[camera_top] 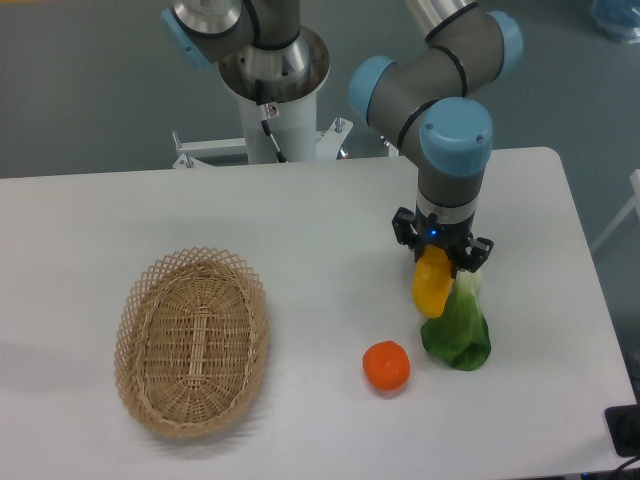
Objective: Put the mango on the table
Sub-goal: 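Lift the yellow mango and carry it away from the bok choy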
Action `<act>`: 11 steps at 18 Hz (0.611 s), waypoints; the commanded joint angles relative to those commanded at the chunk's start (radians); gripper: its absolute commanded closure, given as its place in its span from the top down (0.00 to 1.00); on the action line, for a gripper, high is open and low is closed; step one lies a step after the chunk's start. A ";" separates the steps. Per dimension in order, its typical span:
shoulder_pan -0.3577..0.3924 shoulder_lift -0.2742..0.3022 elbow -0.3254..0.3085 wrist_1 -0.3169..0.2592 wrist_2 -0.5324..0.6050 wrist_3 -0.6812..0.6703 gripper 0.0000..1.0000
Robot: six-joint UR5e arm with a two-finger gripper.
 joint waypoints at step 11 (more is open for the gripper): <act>-0.006 0.172 -0.308 0.014 0.002 0.072 0.28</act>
